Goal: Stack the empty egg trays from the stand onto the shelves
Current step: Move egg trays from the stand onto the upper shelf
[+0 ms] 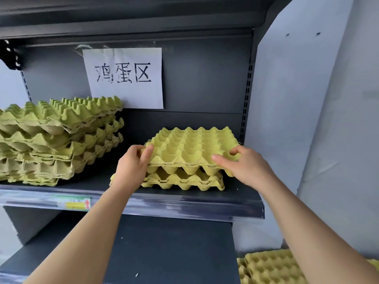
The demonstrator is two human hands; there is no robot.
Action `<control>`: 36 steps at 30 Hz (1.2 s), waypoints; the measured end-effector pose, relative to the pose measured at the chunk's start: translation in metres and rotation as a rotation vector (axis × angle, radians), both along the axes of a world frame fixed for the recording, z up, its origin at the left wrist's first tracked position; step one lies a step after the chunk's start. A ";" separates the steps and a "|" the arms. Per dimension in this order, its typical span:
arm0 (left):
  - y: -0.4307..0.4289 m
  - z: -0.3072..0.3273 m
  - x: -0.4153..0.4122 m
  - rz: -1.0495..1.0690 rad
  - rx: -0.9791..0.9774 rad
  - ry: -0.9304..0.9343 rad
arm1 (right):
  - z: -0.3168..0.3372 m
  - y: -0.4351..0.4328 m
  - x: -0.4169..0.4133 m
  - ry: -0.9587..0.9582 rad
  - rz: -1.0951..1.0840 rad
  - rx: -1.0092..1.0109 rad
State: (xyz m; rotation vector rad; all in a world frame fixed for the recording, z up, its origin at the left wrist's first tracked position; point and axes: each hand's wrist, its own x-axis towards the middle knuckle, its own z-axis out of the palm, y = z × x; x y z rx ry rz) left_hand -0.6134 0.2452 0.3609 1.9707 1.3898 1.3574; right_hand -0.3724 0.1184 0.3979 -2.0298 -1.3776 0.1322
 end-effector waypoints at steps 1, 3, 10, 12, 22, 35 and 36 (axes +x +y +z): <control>0.000 -0.001 -0.001 -0.012 -0.002 0.005 | -0.003 -0.001 -0.002 -0.011 -0.007 0.002; -0.002 -0.004 -0.004 -0.020 -0.001 0.011 | -0.006 -0.003 -0.005 -0.025 -0.013 0.002; -0.007 -0.002 -0.014 0.019 0.024 0.006 | -0.009 0.000 -0.015 -0.028 0.004 -0.001; -0.006 0.001 -0.014 0.049 0.056 0.073 | -0.005 0.001 -0.015 -0.034 0.000 -0.006; -0.076 0.003 0.046 -0.009 0.549 0.278 | -0.012 -0.058 0.013 -0.161 0.002 0.157; -0.206 -0.108 0.266 -0.434 0.412 0.298 | -0.124 -0.196 0.207 -0.148 -0.183 -0.040; -0.212 -0.124 0.282 -0.447 0.365 0.318 | -0.138 -0.203 0.224 -0.143 -0.185 -0.073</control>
